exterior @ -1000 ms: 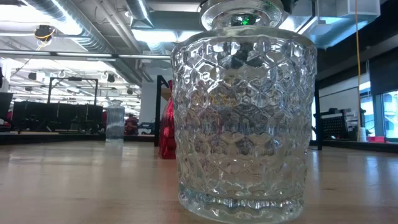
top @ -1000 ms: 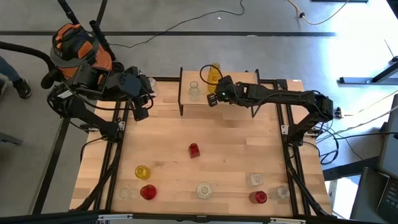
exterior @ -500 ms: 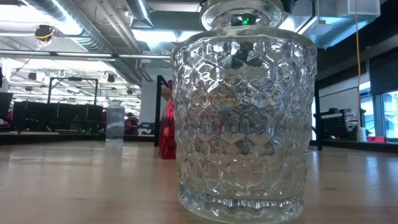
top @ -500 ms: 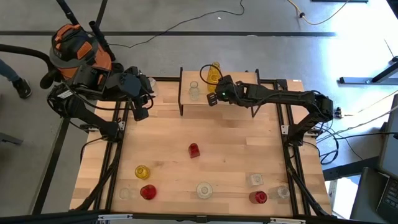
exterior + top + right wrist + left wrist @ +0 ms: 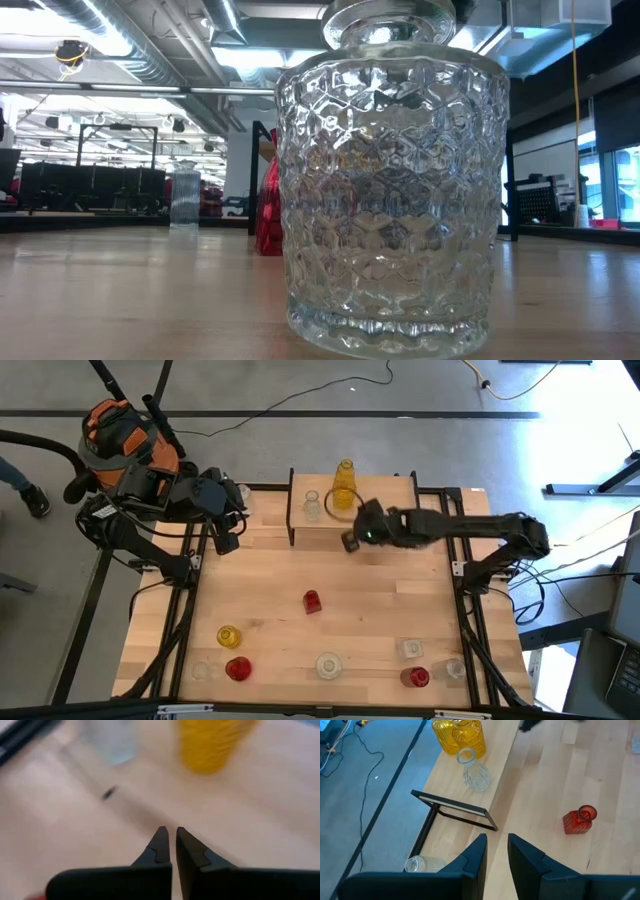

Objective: Sort vases onto shelf
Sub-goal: Put the red vase on the shelf

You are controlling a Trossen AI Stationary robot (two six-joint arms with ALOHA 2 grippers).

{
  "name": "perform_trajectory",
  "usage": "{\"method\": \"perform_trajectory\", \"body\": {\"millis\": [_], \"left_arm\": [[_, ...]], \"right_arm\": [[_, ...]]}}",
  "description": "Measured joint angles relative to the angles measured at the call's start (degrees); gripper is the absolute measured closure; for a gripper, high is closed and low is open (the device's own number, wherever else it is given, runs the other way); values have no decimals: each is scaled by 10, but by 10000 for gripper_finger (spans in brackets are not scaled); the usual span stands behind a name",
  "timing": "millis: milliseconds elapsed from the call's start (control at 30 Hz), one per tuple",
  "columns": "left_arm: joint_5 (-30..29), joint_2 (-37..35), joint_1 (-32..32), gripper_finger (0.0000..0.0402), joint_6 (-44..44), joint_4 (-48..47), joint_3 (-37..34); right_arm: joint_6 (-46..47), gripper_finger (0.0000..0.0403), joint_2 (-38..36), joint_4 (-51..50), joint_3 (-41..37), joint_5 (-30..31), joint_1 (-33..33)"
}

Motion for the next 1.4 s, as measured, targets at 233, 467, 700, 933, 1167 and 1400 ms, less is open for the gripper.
{"method": "perform_trajectory", "body": {"millis": [233,467,700,933,1167,1400], "left_arm": [[-4,0,0,333,16,0,0],[-4,0,0,333,35,0,0],[31,0,0,333,35,0,0],[40,0,0,333,35,0,0],[63,0,0,333,50,0,0],[65,0,0,333,61,0,0]], "right_arm": [[-102,400,1,129,0,-141,108],[-138,283,64,282,0,-159,122],[-166,103,133,299,0,-228,124],[-172,53,180,303,0,-231,127],[-176,52,225,313,0,-229,128],[-178,80,240,340,0,-175,126]]}}
